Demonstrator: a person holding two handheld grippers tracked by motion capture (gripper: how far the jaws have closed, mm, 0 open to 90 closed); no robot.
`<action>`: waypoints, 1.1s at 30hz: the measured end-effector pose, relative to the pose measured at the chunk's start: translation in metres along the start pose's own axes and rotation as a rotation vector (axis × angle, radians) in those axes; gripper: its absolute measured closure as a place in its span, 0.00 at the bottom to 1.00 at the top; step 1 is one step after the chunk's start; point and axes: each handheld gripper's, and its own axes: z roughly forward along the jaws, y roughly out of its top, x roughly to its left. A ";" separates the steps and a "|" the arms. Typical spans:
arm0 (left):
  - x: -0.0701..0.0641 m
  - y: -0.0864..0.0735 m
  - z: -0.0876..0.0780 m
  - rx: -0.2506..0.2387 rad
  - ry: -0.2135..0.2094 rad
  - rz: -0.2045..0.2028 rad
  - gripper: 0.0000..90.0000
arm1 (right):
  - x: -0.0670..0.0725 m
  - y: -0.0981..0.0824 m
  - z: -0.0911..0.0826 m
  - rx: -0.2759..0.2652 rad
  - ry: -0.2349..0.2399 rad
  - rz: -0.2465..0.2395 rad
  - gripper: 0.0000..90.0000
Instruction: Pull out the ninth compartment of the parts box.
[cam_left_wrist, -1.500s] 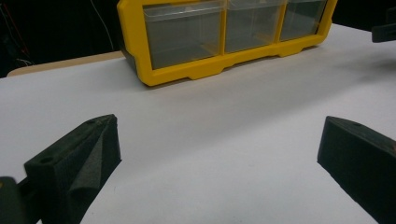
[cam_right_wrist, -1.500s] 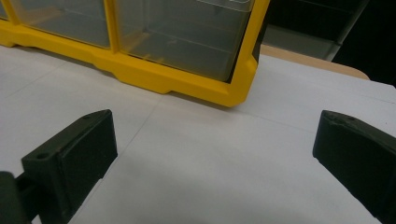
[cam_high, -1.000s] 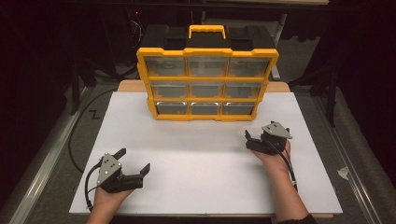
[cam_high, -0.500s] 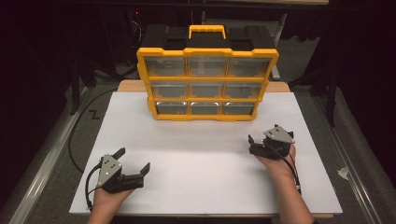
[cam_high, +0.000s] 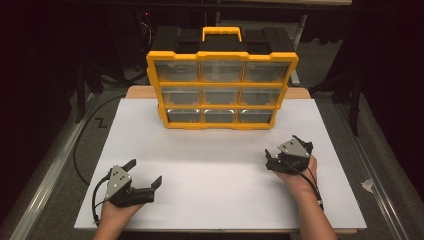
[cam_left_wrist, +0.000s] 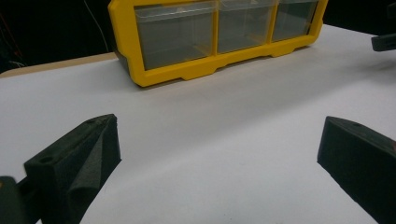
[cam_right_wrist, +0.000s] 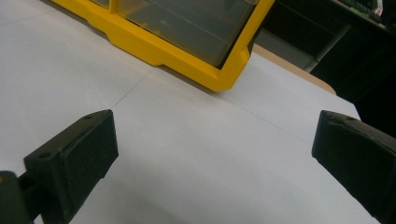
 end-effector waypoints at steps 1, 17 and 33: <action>-0.001 0.000 0.000 -0.002 -0.003 0.007 0.00 | 0.001 0.000 0.000 -0.001 -0.001 -0.014 0.02; 0.000 0.000 -0.001 -0.019 0.020 0.011 0.00 | 0.013 0.001 -0.001 0.023 -0.035 -0.211 0.02; 0.000 0.000 -0.001 -0.027 0.020 0.018 0.00 | 0.031 0.009 -0.006 0.023 -0.122 -0.442 0.03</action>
